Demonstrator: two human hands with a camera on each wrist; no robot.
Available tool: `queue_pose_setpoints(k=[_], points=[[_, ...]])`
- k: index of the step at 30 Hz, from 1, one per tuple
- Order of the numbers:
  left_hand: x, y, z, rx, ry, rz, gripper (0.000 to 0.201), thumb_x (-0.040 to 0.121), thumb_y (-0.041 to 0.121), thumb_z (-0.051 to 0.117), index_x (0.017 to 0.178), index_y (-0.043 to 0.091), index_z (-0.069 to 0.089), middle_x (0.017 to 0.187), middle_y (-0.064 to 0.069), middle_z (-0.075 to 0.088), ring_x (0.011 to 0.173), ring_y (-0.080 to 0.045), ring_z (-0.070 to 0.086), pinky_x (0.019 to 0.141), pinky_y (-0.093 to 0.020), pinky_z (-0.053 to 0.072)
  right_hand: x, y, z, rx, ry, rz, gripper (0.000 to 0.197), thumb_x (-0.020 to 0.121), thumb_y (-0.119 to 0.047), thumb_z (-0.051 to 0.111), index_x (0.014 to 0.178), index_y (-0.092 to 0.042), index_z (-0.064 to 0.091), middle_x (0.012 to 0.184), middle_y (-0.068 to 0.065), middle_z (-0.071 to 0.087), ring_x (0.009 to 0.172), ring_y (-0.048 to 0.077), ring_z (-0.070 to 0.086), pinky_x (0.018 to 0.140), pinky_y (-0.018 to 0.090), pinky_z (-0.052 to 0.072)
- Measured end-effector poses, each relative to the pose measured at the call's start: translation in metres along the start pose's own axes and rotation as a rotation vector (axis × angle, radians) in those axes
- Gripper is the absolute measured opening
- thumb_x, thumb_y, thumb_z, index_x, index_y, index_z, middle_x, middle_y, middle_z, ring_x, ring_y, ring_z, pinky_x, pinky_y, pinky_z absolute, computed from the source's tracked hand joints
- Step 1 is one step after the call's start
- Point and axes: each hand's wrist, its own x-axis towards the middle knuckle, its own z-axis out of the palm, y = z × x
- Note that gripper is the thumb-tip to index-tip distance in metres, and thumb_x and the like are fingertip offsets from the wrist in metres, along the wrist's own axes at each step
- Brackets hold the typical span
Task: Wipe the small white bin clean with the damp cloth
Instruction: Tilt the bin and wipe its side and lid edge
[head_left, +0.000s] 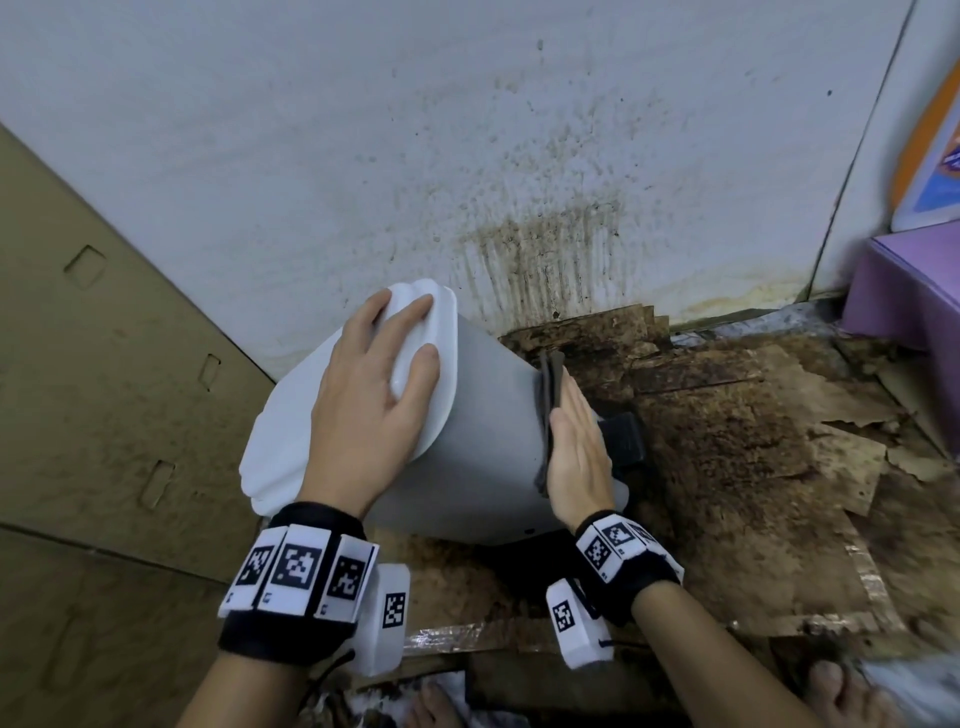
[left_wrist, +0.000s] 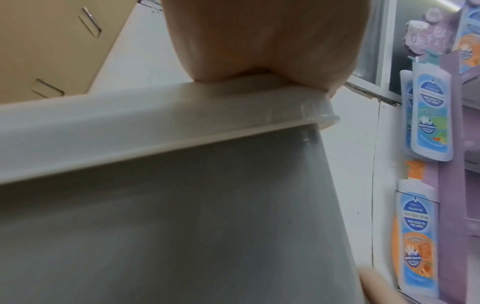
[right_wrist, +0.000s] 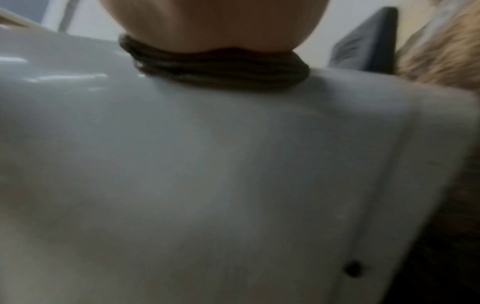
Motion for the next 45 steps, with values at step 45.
queue_pose_setpoints(k=[45], points=[[0.000, -0.009, -0.005, -0.050, 0.033, -0.049, 0.043, 0.098, 0.046, 0.041, 0.139, 0.048, 0.052, 0.154, 0.019, 0.035, 0.142, -0.002, 0.034, 0.103, -0.029, 0.032, -0.004, 0.029, 0.014, -0.074, 0.228, -0.053, 0.070, 0.099, -0.050, 0.006, 0.155, -0.019, 0.033, 0.161, -0.007, 0.032, 0.149, 0.003, 0.023, 0.124, 0.031, 0.018]])
